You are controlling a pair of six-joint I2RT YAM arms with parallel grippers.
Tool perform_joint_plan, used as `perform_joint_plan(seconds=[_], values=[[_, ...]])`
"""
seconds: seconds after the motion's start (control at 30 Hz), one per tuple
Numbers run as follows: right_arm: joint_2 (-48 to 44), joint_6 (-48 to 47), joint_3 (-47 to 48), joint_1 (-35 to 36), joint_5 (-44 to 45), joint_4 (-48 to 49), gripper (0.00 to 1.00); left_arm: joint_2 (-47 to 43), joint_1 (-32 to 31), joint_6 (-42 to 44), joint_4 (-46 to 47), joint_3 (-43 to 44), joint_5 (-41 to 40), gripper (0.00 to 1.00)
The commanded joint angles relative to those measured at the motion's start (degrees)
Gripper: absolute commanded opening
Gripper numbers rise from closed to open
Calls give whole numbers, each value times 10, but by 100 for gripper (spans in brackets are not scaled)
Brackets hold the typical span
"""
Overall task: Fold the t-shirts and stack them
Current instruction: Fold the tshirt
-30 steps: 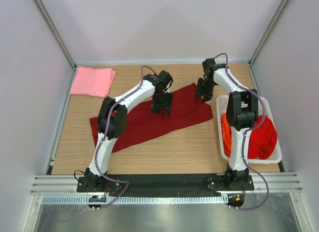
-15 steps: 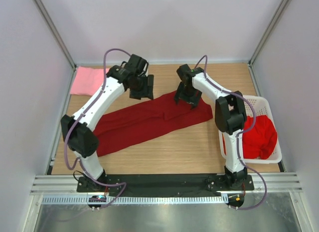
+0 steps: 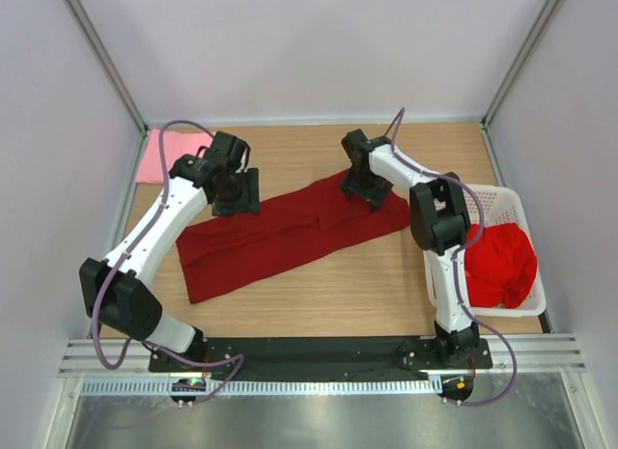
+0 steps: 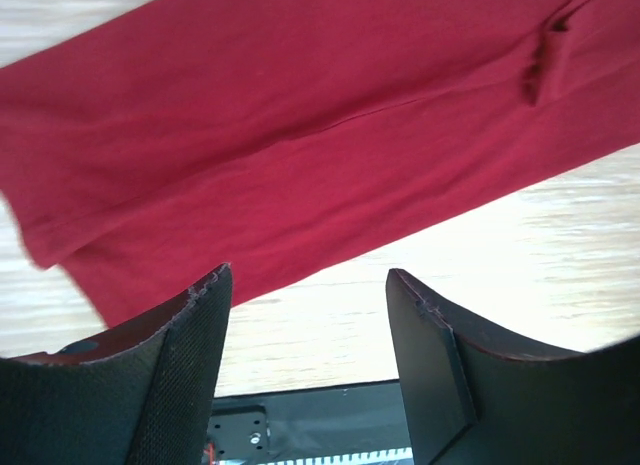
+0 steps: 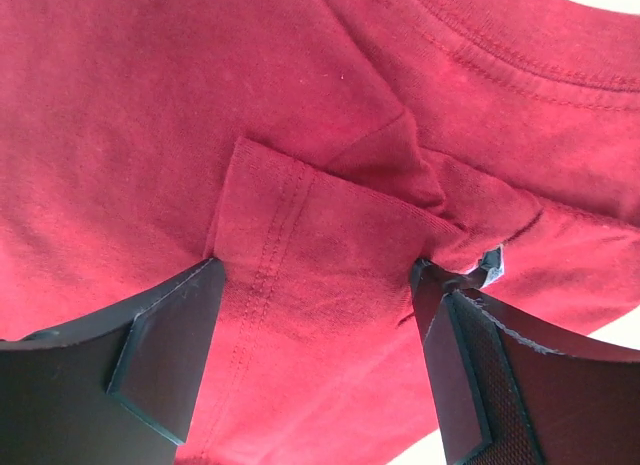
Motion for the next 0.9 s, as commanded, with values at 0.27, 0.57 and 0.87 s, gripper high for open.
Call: perform_joint_plan(seconds=[0.27,0.57,0.87], values=[[194,-263,287,1,52,97,84,-42,16,6,-40,-59,-94,67],[69,-323,323,5,53,62,94,38,15,-14,3,-88,-88,46],[-128,-311,149,14,-45,-83,94,157,15,-53,61,-121,-42,33]])
